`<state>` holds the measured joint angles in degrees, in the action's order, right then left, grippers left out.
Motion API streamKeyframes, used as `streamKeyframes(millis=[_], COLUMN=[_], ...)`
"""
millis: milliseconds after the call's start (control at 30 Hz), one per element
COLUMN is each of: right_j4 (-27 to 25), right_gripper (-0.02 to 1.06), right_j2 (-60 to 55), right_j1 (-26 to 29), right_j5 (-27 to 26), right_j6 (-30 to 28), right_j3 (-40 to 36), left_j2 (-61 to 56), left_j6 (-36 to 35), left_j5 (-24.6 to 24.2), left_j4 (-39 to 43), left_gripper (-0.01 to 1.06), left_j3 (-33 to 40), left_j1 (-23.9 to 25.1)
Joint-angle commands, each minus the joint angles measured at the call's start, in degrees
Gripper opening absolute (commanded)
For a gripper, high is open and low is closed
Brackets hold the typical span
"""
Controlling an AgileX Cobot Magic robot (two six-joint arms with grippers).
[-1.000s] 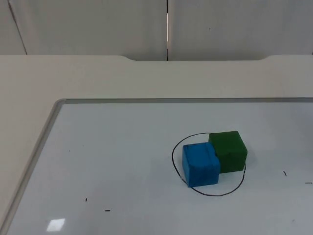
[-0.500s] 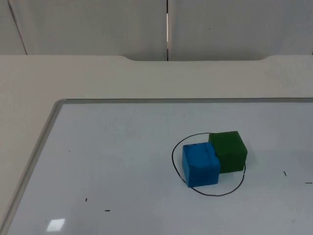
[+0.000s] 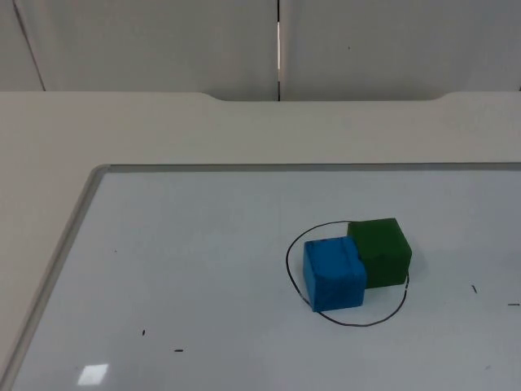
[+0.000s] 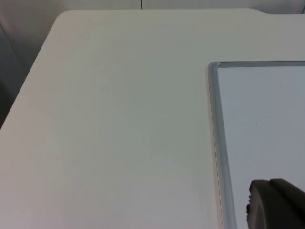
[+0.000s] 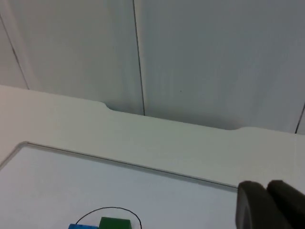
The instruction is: Push the two cubes into the marked area.
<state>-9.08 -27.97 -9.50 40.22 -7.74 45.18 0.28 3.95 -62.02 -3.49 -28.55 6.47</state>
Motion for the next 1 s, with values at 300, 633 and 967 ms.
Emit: streamKeyframes(millis=[300,633,967], right_j4=[-0.06,-0.06,0.91], right_gripper=[0.06,0.06,0.06], right_j2=[5.15,16.30,24.32], right_j1=[0.22,0.22,0.22], right_j5=[7.55,11.65,19.78], right_j6=[-2.70,-3.00,-3.00], right_j3=[-0.24,-4.74,-10.49], left_j2=[-0.28,-0.28,-0.28], left_j6=[0.20,0.09,0.09], left_j5=[0.37,0.37,0.37], left_j4=[-0.51,-0.40,-0.40], left_gripper=[0.00,0.00,0.00], left_j3=[0.21,0.21,0.21], left_j1=[0.23,0.23,0.23])
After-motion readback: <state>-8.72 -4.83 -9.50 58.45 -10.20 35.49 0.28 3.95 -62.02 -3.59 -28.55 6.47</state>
